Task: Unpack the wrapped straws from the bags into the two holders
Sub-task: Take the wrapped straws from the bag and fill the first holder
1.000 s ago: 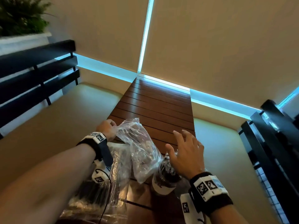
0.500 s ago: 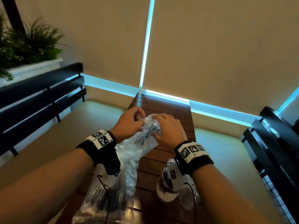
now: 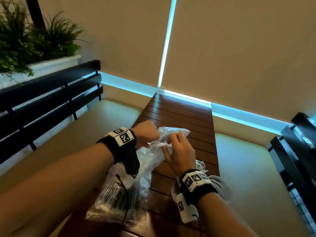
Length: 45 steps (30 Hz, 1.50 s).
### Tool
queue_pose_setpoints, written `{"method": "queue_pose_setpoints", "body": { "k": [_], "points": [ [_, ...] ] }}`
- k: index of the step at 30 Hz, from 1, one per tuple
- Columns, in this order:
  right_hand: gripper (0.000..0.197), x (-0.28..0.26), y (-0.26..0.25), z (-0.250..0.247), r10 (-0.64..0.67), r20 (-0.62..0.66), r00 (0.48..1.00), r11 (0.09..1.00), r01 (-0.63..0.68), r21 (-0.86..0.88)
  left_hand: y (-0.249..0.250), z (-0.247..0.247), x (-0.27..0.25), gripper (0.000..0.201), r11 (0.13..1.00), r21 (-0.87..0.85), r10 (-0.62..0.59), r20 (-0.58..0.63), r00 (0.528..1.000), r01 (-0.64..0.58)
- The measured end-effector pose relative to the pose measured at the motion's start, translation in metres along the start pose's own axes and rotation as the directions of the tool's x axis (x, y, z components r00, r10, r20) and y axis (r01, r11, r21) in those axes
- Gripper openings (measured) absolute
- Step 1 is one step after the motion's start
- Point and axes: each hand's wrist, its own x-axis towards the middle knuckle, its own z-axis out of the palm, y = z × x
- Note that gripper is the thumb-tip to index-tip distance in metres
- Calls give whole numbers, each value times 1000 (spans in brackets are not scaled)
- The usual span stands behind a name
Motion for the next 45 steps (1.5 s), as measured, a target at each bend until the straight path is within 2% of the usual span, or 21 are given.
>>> {"method": "queue_pose_setpoints", "body": {
  "k": [1,3,7,9,11,12,14,16,19,22,24,26,28,29,32,34,36,38,40,43,45],
  "points": [
    [28,-1,-1,0,-2,10,1000,997,3,-71,0,3,0,17,999,40,7,16,1000,-7],
    [26,-2,-2,0,-29,45,999,987,36,-158,1,8,3,19,986,-151,-69,-6,998,68],
    [11,0,-6,-2,-162,-3,987,986,162,-47,11,6,8,34,990,-104,-108,-82,991,100],
    [14,1,-10,-10,-282,118,952,959,281,23,13,-5,10,31,964,-246,-154,-218,964,99],
    [26,0,-15,-17,-297,339,893,955,273,119,10,-15,8,24,927,-370,-175,-269,947,66],
    [33,-1,-16,-18,-258,401,879,964,206,169,7,-19,9,22,908,-414,-190,-264,946,66],
    [50,2,-17,-19,-80,381,921,954,-40,296,5,-25,3,19,840,-535,-225,-195,955,89],
    [56,9,-14,-16,131,356,925,947,-223,232,4,-26,0,23,809,-581,-224,-171,960,85],
    [39,19,-16,-15,345,448,825,939,-306,-159,2,-23,-6,34,784,-615,-205,-138,969,78],
    [52,25,-21,-16,456,553,697,890,-357,-284,-2,-17,-10,38,793,-603,-192,-108,975,89],
    [60,31,-26,-16,458,591,665,889,-343,-303,-2,-14,-12,29,814,-573,-206,-128,970,97],
    [53,37,-31,-11,423,621,659,905,-341,-254,-5,-11,-9,19,846,-522,-201,-128,971,107],
    [46,41,-38,-9,430,623,653,895,-398,-200,-9,-8,-9,16,888,-453,-130,-83,988,78],
    [43,43,-41,-9,440,604,665,890,-414,-192,-10,-7,-11,26,916,-398,-81,-65,995,48],
    [27,48,-44,-8,502,409,762,864,-458,-207,-12,-5,-13,61,980,-186,76,28,997,-70],
    [27,47,-45,-5,531,355,769,844,-519,-137,-14,-9,-12,76,986,-164,53,100,994,-36],
    [25,45,-39,2,505,282,816,855,-519,-29,-13,-14,-8,51,986,-165,19,153,988,7],
    [21,43,-37,6,466,162,870,842,-492,220,-9,-19,-5,24,986,-161,-32,128,991,52],
    [15,45,-36,11,476,13,879,799,-439,410,-7,-21,-5,26,980,-168,-94,102,990,110],
    [34,52,-41,5,538,78,839,653,-474,591,-1,-25,-8,19,960,-262,-71,108,992,98],
    [35,59,-42,3,549,157,821,541,-492,682,1,-28,-9,22,914,-394,-61,100,993,96]
  ]
}}
